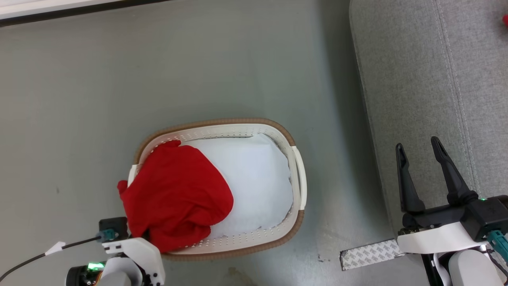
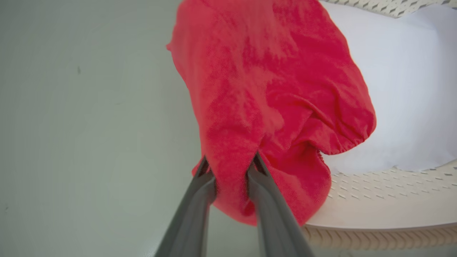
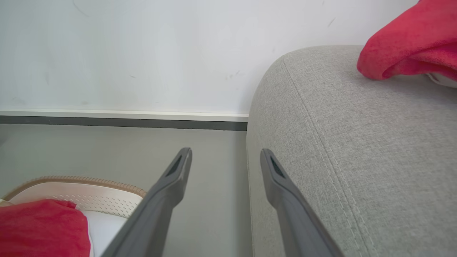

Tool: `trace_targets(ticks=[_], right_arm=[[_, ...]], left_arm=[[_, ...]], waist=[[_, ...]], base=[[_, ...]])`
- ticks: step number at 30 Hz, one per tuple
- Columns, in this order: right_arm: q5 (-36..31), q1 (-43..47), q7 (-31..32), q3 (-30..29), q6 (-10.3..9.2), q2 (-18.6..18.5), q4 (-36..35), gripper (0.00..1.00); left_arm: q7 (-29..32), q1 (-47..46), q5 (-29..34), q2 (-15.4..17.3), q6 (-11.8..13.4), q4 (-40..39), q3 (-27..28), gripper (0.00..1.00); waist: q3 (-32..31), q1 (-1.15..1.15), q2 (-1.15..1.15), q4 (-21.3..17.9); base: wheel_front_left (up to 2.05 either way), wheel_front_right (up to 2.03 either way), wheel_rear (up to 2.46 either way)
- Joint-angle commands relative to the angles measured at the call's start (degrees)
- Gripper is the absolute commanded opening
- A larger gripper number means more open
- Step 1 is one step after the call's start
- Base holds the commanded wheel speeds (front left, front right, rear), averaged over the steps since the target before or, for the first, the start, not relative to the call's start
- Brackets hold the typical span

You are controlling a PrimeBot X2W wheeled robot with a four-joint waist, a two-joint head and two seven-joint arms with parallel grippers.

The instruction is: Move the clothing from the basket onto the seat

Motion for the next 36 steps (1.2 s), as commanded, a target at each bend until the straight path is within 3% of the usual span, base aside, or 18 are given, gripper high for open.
trace_targets(ticks=[1,14,17,19,25,33,36], right_arm=[[0.2,-0.8,0.1,0.0,-0.15,-0.1,0.1,1.00],[0.7,-0.8,0.1,0.4,-0.14,-0.1,1.2,1.00],[0.9,-0.8,0.1,0.7,-0.14,-0.1,1.4,1.00],[0.9,-0.9,0.1,0.8,-0.14,-0.1,1.5,1.00],[0.6,-1.0,0.1,0.8,-0.15,-0.1,1.8,1.00],[0.1,-0.6,0.1,0.8,-0.15,-0.1,1.7,1.00],[-0.3,-0.5,0.1,0.7,-0.15,-0.1,1.6,1.00]], left_arm=[[-0.4,-0.6,-0.9,0.1,0.2,0.1,-0.2,0.00],[-1.1,0.7,-1.6,-0.1,-0.3,0.2,-1.0,0.01],[-1.3,1.3,-1.9,-0.2,-0.3,0.2,-1.0,0.20],[-1.4,1.6,-2.2,-0.2,-0.3,0.2,-1.1,0.25],[-1.3,1.8,-2.6,-0.5,-0.2,0.2,-1.4,0.16],[-1.4,1.6,-3.2,-0.7,-0.6,0.3,-2.0,0.14],[-1.4,1.0,-3.5,-0.7,-0.9,0.3,-2.2,0.18]], waist=[[-0.2,0.00,0.00,0.1],[-2.2,0.00,0.00,1.0],[-2.7,0.00,0.00,1.1],[-3.0,0.00,0.00,1.1],[-3.3,0.00,0.00,1.2],[-3.4,0.00,0.00,1.2],[-3.1,0.00,0.00,1.2]], base=[[0.00,0.00,0.00],[0.00,0.00,0.00],[0.00,0.00,0.00],[0.00,0.00,0.00],[0.00,0.00,0.00],[0.00,0.00,0.00],[0.00,0.00,0.00]])
